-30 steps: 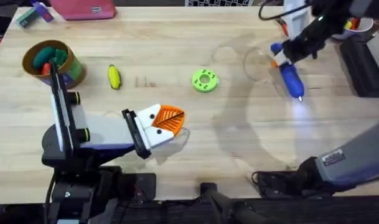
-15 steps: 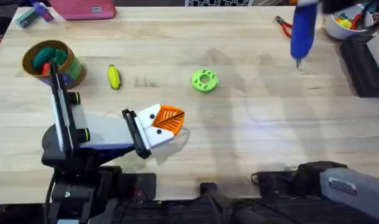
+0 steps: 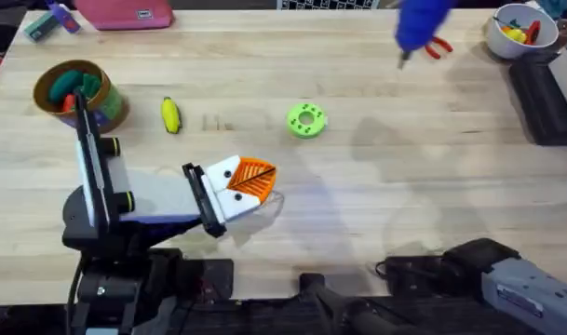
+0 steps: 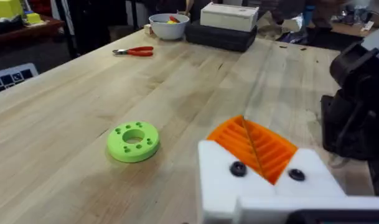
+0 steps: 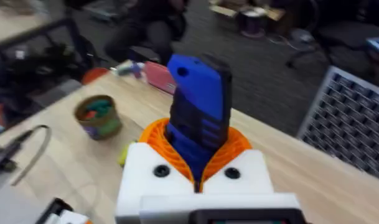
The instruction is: Pick up the gripper from the table and insert it into the empty holder that is missing its gripper. Then pick up a screw, insert it into the mounting hole, and use the screwdriver to tighten it. Finally, clean up the table by picking up the vegetable and placing it into the bucket.
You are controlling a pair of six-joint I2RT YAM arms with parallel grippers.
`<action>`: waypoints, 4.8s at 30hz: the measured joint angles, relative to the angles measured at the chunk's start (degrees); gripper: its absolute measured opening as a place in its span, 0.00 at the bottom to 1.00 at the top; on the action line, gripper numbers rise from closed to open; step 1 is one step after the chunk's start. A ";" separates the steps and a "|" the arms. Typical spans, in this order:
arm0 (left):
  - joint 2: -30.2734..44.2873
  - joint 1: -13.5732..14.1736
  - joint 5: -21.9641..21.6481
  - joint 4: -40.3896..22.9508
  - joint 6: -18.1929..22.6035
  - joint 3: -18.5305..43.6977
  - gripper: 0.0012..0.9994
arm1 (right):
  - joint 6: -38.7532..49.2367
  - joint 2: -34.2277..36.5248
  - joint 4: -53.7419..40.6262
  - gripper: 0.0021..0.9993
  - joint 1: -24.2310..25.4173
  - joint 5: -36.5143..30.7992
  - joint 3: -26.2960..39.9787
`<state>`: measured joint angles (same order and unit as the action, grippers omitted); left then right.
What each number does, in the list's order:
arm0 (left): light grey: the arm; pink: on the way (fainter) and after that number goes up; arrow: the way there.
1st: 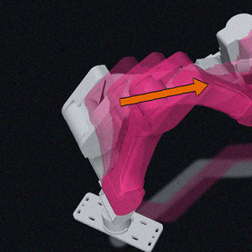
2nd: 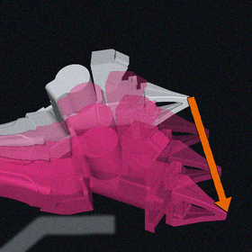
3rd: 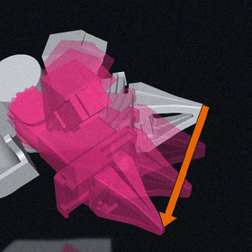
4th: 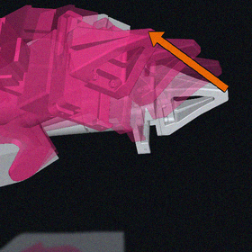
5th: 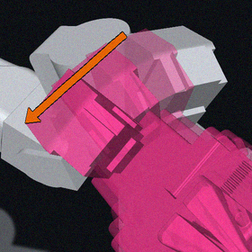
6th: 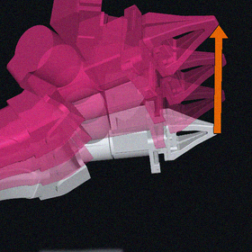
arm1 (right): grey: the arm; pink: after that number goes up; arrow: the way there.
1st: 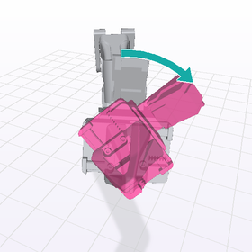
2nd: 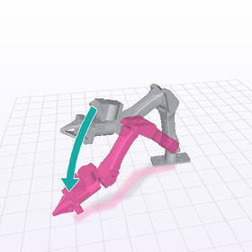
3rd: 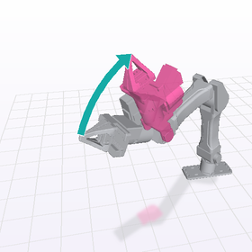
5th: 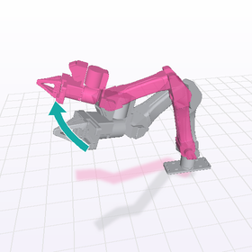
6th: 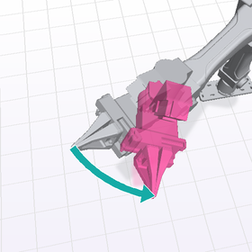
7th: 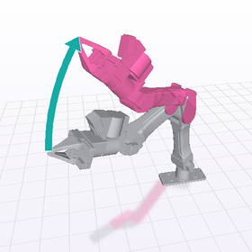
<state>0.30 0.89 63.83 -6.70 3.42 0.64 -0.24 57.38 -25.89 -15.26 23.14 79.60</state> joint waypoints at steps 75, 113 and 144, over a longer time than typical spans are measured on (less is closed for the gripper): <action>0.00 0.00 0.00 0.00 0.00 0.00 0.02 | -0.58 17.28 68.37 0.02 -29.24 42.78 -23.85; 0.00 0.00 0.00 0.00 0.00 0.00 0.02 | -1.71 23.81 70.03 0.02 -28.32 40.52 -23.87; 0.00 0.00 0.00 0.00 0.00 0.00 0.02 | -4.93 23.81 75.39 0.02 -28.00 39.03 -26.76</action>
<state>0.30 0.89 63.83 -6.70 3.42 0.64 -5.17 81.19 49.50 -43.25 62.17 52.84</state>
